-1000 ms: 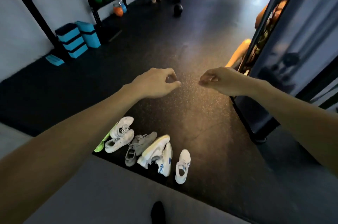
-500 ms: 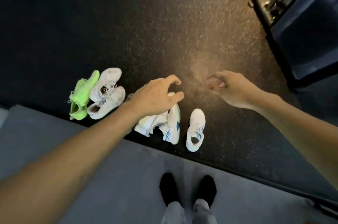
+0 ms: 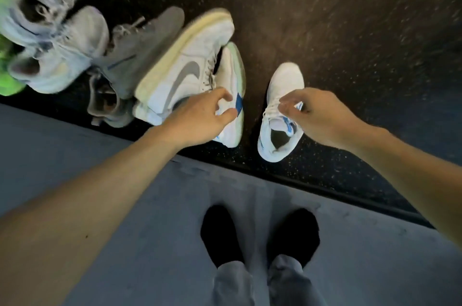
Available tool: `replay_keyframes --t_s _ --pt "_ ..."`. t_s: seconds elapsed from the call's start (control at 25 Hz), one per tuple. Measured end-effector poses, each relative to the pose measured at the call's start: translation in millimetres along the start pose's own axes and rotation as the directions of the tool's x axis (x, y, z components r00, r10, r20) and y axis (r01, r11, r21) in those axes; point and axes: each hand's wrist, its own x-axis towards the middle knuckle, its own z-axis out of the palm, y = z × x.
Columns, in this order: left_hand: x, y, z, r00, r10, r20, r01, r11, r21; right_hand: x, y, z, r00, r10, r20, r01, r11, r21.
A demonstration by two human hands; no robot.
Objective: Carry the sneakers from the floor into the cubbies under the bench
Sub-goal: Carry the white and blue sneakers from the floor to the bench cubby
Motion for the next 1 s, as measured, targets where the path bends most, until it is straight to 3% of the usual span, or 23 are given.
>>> replay_keyframes --t_s 0.16,0.28,0.48,0.76,1.0 --pt "19 -46 64 0.990 -0.138 0.021 0.138 0.990 0.006 3 44 75 0.995 0.046 0.093 -0.047 0.999 0.012" --pt "27 -66 92 0.974 -0.219 -0.053 0.222 0.974 0.052 3 63 109 0.989 0.069 0.132 -0.068 0.998 -0.014" --pt "43 -83 108 0.964 -0.234 -0.130 0.225 0.971 -0.077 9 72 131 0.986 0.147 0.083 -0.134 0.980 -0.147" --pt "40 -78 125 0.961 -0.124 -0.245 0.090 0.985 -0.146 16 59 131 0.978 0.198 0.069 -0.146 0.880 -0.452" --pt "41 -40 151 0.938 -0.017 -0.345 -0.084 0.957 -0.276 7 59 133 0.995 0.102 -0.004 -0.090 0.868 -0.487"
